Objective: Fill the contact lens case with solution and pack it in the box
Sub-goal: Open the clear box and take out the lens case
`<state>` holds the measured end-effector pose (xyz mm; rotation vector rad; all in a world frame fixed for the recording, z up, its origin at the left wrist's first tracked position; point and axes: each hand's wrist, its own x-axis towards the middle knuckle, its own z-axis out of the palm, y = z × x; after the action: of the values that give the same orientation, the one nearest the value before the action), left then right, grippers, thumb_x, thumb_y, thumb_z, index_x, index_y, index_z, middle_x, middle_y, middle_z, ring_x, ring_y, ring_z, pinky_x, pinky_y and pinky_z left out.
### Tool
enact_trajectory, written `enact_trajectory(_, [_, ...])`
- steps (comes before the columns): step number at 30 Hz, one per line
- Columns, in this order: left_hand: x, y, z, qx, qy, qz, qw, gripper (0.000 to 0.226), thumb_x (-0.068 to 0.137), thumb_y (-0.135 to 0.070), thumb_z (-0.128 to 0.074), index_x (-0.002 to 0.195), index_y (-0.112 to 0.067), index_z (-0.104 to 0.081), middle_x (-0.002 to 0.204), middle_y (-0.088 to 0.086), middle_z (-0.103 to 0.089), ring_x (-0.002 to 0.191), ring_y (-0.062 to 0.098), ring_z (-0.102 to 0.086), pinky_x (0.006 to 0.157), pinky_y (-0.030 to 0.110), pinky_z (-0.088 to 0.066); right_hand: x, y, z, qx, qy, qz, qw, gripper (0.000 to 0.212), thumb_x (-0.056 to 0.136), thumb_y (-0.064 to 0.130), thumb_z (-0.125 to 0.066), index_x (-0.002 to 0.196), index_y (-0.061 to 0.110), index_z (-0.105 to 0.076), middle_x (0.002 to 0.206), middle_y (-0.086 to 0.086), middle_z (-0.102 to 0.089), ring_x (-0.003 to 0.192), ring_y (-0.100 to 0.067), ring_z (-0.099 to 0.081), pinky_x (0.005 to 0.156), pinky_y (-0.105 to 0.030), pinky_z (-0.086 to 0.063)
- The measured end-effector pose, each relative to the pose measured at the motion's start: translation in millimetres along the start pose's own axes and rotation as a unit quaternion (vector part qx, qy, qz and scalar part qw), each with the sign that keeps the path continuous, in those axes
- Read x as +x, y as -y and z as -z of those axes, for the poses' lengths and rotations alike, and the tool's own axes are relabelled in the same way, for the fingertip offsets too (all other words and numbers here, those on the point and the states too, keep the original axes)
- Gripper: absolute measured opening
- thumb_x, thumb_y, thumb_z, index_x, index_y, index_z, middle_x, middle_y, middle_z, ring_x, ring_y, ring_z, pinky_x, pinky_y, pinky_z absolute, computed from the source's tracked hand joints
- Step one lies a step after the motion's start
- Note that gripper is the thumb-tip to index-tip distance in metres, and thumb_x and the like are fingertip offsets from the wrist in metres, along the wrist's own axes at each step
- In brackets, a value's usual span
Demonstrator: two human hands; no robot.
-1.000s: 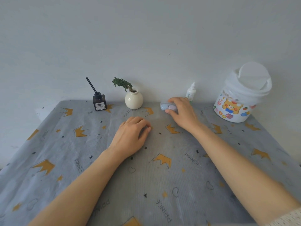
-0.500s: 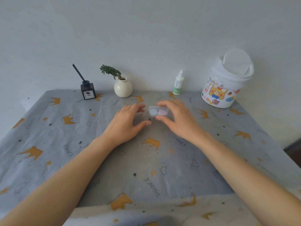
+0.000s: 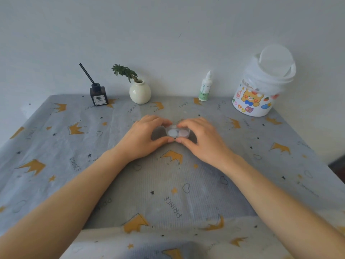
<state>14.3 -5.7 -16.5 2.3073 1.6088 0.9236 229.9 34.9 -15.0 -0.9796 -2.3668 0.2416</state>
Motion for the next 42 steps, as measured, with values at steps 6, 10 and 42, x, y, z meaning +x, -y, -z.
enact_trajectory(6, [0, -1, -1, 0.032, 0.002, -0.022, 0.999, 0.044, 0.087, -0.044, -0.067, 0.123, -0.018, -0.063, 0.115, -0.002, -0.064, 0.11, 0.019, -0.057, 0.094, 0.046, -0.047, -2, 10, 6, -0.156, -0.041, 0.079, 0.984, 0.025, 0.086, 0.033, -0.073, 0.101, 0.013, -0.074, 0.104, 0.0, -0.067, 0.102, -0.025, -0.06, 0.081, -0.041, -0.044])
enact_trajectory(10, [0, -3, -3, 0.054, 0.0, -0.028, 0.998, 0.041, 0.086, -0.04, -0.067, 0.121, -0.017, -0.063, 0.113, -0.001, -0.064, 0.107, 0.021, -0.057, 0.093, 0.045, -0.047, 0, 18, 9, -0.245, -0.042, 0.116, 0.962, 0.024, 0.09, 0.03, -0.059, 0.088, 0.012, -0.075, 0.089, -0.002, -0.072, 0.088, -0.025, -0.064, 0.083, -0.042, -0.044])
enact_trajectory(42, [5, -2, -2, -0.009, 0.006, 0.014, 1.0, 0.047, 0.078, -0.05, -0.068, 0.117, -0.026, -0.06, 0.105, -0.014, -0.061, 0.098, 0.009, -0.054, 0.093, 0.042, -0.045, 21, 26, 25, -0.23, 0.025, 0.092, 0.968, 0.019, 0.086, 0.024, -0.058, 0.086, 0.008, -0.069, 0.075, -0.008, -0.068, 0.077, -0.03, -0.061, 0.073, -0.043, -0.047])
